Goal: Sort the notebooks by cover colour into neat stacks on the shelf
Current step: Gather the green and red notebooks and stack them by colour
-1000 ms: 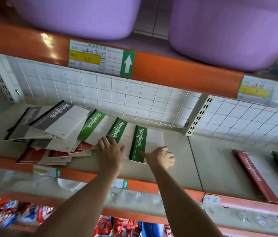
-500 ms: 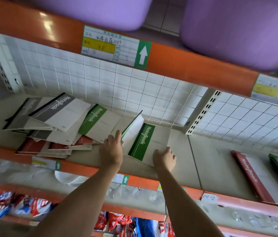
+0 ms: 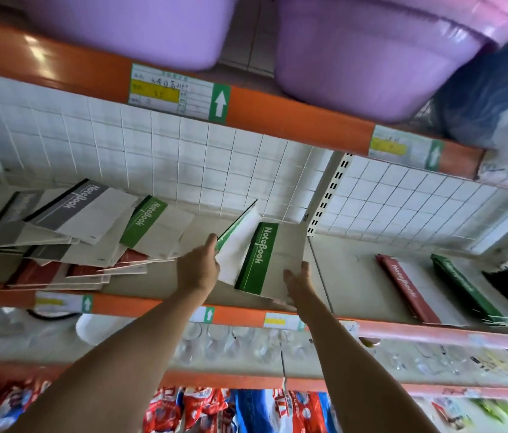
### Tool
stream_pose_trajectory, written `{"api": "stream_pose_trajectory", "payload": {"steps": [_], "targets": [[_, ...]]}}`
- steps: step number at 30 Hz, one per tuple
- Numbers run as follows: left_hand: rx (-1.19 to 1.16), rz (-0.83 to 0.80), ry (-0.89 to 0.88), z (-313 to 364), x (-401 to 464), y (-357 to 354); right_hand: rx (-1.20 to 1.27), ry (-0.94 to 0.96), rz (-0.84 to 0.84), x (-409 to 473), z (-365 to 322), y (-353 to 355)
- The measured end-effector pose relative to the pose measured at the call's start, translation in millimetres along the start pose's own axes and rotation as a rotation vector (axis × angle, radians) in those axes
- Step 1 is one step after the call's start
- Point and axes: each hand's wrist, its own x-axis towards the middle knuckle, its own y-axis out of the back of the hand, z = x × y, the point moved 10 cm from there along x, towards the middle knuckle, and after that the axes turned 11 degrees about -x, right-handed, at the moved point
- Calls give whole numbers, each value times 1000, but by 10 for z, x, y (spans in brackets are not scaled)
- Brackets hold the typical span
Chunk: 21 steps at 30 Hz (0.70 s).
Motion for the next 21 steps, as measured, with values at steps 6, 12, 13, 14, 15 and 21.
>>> {"api": "stream_pose_trajectory", "payload": {"steps": [6,12,13,14,15,21], "targets": [[31,-13,65,544,-60,17,-56,32,84,-267,17,558],[-4,-36,94,1450,-267,-229,-60,4,197,-417,332,1438],[-7,-44,99,1594,-311,-296,-41,0,216,-452,427,1613],[-14,-45,108,1733,-352,-358,-14,-8,241,-474,538,1799],[-22,-43,121,1867,-392,-424,16,-13,266,-483,655,1987],[-26,-53,153,2644,-663,-871,68,-19,329,-440,1320,2937]]}}
